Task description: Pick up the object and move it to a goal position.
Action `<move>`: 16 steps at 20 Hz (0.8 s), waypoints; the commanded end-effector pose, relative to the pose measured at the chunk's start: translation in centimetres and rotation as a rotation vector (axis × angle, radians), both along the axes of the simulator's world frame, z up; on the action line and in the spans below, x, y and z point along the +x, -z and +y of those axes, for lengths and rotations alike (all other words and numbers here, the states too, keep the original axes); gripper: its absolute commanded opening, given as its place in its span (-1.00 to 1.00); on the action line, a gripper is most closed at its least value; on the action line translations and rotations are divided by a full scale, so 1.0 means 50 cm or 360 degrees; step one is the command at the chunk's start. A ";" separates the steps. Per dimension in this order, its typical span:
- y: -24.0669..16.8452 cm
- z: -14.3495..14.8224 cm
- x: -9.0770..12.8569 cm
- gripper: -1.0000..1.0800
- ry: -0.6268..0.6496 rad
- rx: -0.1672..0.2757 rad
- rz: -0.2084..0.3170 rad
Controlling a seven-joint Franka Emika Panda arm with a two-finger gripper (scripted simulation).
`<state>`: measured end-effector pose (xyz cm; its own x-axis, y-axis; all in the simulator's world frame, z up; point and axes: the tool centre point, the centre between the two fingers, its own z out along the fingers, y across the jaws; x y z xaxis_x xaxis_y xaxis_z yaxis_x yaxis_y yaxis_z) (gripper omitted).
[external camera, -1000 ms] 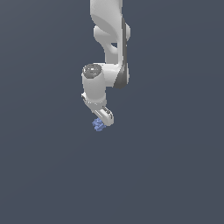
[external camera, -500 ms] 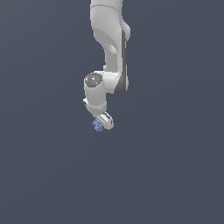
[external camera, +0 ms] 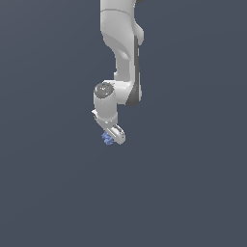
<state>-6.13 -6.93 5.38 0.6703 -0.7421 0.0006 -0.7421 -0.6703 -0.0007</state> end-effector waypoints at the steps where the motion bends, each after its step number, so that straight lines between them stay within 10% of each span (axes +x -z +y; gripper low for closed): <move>1: 0.002 -0.001 -0.001 -1.00 0.0002 -0.0001 0.0002; 16: -0.036 0.056 -0.033 -1.00 0.0001 0.0000 0.0000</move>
